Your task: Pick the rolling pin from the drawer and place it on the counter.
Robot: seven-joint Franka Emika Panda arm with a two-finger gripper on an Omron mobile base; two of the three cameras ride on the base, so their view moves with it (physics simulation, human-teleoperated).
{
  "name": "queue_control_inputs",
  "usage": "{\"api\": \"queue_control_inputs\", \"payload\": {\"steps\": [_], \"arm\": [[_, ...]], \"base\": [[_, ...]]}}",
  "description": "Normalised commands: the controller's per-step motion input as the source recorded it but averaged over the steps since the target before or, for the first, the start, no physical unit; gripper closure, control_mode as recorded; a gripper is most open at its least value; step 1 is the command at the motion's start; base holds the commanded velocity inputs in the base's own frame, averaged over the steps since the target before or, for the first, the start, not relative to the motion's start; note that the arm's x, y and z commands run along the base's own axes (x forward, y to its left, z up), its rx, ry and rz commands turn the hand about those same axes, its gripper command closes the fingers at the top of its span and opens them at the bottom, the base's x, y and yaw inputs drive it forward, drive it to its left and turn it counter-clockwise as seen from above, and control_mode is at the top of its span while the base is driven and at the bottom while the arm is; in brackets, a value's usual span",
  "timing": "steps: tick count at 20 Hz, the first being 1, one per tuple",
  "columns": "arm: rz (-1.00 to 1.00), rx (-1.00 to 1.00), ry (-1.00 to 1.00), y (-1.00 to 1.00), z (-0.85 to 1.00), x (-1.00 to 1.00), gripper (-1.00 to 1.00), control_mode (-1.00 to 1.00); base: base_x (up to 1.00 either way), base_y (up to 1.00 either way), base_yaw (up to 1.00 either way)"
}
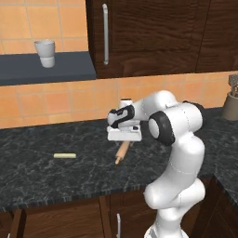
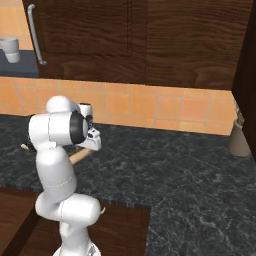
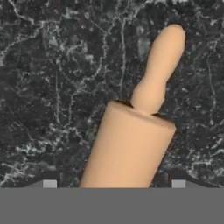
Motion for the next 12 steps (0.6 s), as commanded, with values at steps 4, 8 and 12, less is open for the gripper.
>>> {"api": "queue_control_inputs", "payload": {"steps": [4, 8, 12], "arm": [[0.01, 0.0, -0.24, 0.0, 0.58, -0.65, -1.0, -1.0], [0.13, -0.02, -0.28, -0.12, 0.62, -1.0, -1.0, -1.0], [0.23, -0.02, -0.21, -0.48, 0.75, -1.0, -1.0, -1.0]], "base": [[0.0, 0.0, 0.0], [0.0, 0.0, 0.0], [0.0, 0.0, 0.0]]}}
